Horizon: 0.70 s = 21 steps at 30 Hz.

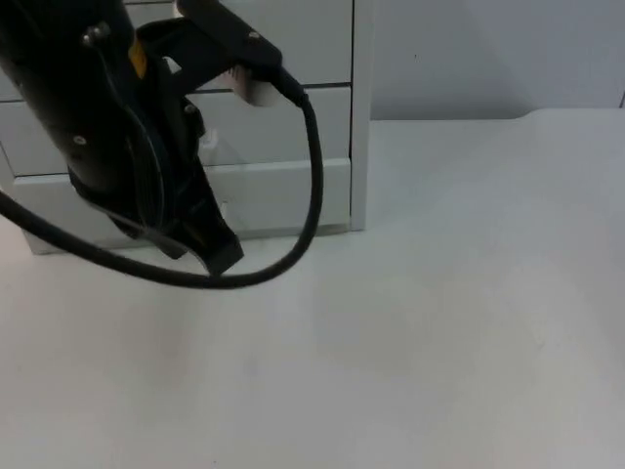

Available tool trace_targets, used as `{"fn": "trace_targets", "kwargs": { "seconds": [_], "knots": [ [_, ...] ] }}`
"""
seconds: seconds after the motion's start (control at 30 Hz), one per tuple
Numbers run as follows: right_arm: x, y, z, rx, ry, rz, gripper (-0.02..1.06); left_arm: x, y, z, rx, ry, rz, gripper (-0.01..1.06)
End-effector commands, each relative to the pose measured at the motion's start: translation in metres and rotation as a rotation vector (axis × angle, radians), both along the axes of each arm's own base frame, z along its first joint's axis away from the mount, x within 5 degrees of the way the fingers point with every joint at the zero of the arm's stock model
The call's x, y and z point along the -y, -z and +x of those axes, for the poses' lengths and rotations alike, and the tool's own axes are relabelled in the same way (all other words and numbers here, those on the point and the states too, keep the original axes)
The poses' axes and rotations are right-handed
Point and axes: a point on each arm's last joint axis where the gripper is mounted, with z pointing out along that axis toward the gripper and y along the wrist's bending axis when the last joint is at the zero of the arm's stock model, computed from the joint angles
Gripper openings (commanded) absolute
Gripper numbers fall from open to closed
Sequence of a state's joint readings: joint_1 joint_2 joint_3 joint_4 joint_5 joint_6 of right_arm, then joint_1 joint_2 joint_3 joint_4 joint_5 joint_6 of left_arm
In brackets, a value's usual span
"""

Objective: Open the drawer with the left hand, place the block into the drawer with the right hand, then close the drawer with the left hand.

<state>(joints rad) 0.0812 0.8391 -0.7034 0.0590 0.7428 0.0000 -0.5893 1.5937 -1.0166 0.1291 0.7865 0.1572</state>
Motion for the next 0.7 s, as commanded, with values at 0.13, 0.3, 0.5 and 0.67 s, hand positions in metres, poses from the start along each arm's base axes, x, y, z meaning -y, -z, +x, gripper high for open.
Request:
{"fn": "trace_targets", "kwargs": {
  "seconds": [0.13, 0.3, 0.5, 0.67],
  "knots": [
    [0.0, -0.001, 0.0, 0.013, -0.012, -0.015, 0.73, -0.034, -0.007, 0.011, -0.086, -0.154, -0.104, 0.0],
    [0.0, -0.001, 0.0, 0.013, -0.012, -0.015, 0.73, -0.066, -0.011, 0.007, -0.071, -0.281, -0.175, 0.0],
    [0.0, -0.001, 0.0, 0.013, -0.012, -0.015, 0.73, -0.119, -0.01, -0.024, -0.028, -0.503, -0.244, 0.0],
    [0.0, -0.001, 0.0, 0.02, -0.011, -0.014, 0.73, -0.157, -0.03, -0.052, 0.085, -0.694, -0.333, 0.0]
  ]
}}
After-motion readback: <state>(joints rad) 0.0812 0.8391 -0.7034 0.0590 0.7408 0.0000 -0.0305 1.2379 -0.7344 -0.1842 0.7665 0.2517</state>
